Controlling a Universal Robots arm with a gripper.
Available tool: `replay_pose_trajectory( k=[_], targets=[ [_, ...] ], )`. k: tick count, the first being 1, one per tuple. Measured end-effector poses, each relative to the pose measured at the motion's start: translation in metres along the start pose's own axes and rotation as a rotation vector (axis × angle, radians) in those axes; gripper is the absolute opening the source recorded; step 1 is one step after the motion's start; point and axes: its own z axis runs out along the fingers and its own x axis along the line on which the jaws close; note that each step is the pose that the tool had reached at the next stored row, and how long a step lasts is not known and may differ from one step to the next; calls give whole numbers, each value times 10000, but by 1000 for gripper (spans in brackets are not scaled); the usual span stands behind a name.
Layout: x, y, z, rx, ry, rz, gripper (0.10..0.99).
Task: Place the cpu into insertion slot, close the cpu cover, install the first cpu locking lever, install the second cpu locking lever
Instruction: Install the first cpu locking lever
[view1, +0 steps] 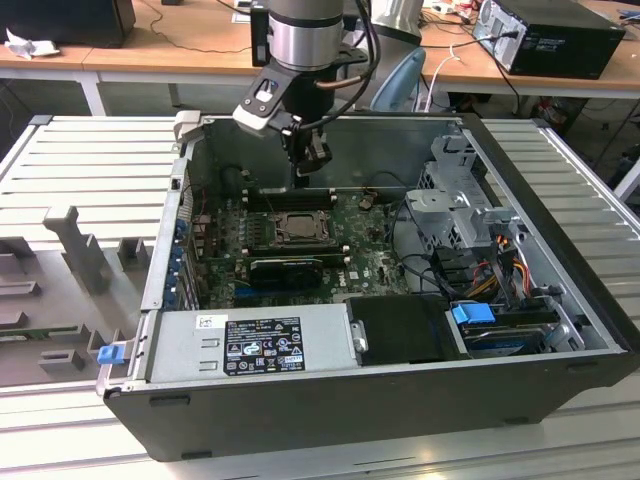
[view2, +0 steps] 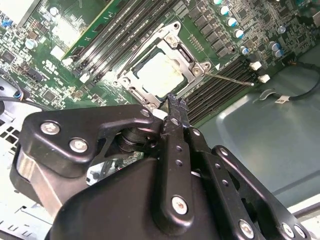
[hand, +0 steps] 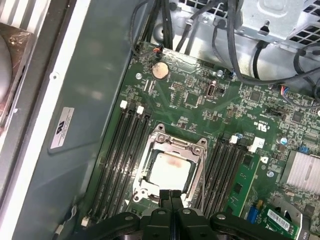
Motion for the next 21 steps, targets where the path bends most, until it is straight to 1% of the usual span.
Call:
replay_pose_trajectory(
  k=[3,8,12,21],
  targets=[
    [0,0,0,5,7,-441,106],
    [0,0,0,11,14,-901,106],
    [0,0,0,17,22,-1481,106],
    [0,0,0,25,33,-2176,106]
  ],
)
